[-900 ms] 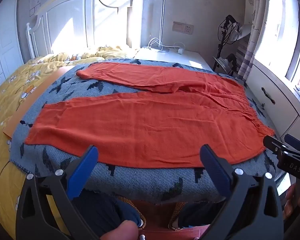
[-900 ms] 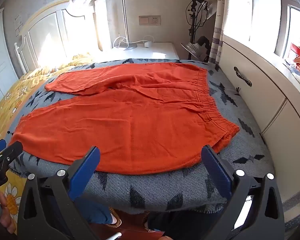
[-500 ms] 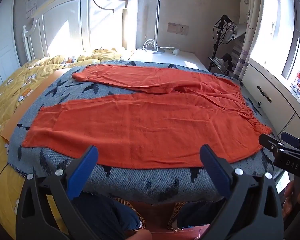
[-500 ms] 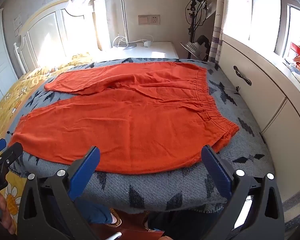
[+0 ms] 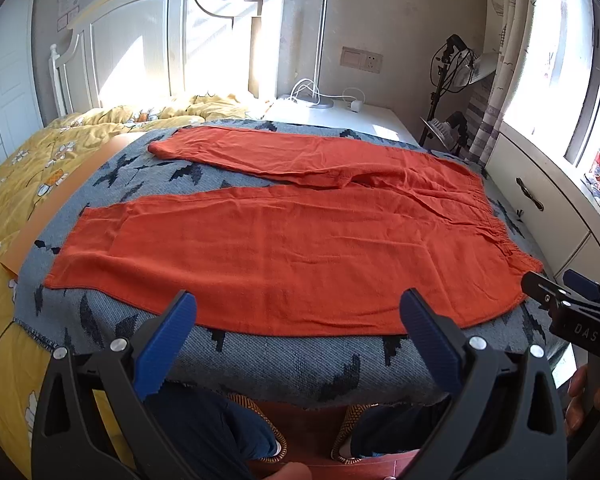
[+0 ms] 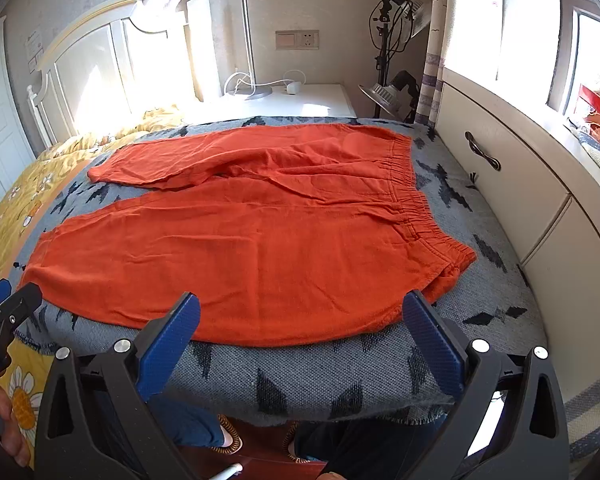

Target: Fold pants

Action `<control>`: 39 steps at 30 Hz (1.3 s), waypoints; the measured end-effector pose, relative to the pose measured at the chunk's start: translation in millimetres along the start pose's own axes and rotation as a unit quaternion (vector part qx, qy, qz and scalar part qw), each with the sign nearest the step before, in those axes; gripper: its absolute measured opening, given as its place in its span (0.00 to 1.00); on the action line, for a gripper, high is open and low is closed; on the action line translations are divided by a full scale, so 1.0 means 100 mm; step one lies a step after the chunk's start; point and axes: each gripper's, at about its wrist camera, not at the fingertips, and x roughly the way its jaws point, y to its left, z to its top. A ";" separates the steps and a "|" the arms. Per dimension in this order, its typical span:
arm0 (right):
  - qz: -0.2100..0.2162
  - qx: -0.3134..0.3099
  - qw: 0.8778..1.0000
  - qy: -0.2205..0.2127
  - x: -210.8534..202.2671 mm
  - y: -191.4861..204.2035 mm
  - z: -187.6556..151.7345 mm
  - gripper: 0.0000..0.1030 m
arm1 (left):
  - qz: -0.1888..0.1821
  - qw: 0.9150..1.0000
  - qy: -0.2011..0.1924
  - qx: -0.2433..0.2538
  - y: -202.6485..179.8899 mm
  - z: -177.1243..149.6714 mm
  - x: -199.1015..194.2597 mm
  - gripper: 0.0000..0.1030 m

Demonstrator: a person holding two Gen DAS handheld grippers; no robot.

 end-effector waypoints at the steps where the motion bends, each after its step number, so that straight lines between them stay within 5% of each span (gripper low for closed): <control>1: 0.000 0.000 1.000 0.000 0.00 0.00 0.00 0.95 | 0.000 1.000 0.000 0.000 0.00 0.00 0.00 0.98; 39: -0.001 0.000 1.000 0.002 0.01 -0.01 -0.02 0.95 | -0.002 1.000 0.000 -0.003 0.00 -0.02 0.01 0.98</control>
